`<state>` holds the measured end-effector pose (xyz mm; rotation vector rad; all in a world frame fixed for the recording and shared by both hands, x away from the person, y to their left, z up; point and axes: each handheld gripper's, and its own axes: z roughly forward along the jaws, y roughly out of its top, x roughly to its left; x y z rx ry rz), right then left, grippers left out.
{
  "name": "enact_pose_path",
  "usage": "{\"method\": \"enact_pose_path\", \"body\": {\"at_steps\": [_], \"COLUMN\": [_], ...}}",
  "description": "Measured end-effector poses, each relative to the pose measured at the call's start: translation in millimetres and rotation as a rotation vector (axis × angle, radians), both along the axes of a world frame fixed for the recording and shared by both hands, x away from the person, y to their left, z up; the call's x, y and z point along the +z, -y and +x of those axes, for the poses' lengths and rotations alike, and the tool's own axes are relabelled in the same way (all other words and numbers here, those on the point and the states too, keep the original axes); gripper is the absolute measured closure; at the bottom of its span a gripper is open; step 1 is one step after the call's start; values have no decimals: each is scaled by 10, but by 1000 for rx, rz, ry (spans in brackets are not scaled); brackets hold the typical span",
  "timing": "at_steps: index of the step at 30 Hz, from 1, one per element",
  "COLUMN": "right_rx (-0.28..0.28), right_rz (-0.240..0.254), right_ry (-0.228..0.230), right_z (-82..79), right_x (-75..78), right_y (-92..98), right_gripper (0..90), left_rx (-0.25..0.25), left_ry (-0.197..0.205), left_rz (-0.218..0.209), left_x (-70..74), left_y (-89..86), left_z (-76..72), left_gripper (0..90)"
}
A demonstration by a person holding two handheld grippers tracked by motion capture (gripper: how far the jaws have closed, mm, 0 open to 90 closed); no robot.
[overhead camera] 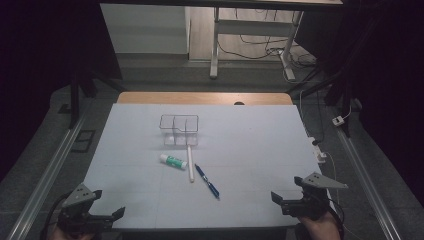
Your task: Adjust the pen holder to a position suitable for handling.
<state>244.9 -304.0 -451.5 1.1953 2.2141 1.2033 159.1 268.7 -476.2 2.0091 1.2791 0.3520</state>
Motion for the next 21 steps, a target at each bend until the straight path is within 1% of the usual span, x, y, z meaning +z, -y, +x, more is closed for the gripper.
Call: {"method": "enact_pose_path", "body": {"at_steps": [2, 8, 12, 17, 21], "right_rx": [11, 20, 26, 28, 37], "right_rz": [-14, -20, -28, -26, -27], "right_ry": [-1, -3, -8, -14, -14], "right_z": [-1, -1, 3, 6, 10], "right_x": [-1, -4, -5, -5, -10], "right_y": [-19, -31, -36, -33, -40], "right_gripper": [0, 0, 0, 0, 0], "left_rx": [-5, -7, -1, 10, 17], "left_ry": [-1, -8, -12, -18, -25], "left_rz": [-4, -28, -20, -8, -9], "left_x": [0, -3, -6, -6, -9], "left_y": [-4, -28, -22, -12, -14], "left_z": [0, 4, 10, 14, 19], "left_gripper": [30, 19, 21, 31, 42]}}
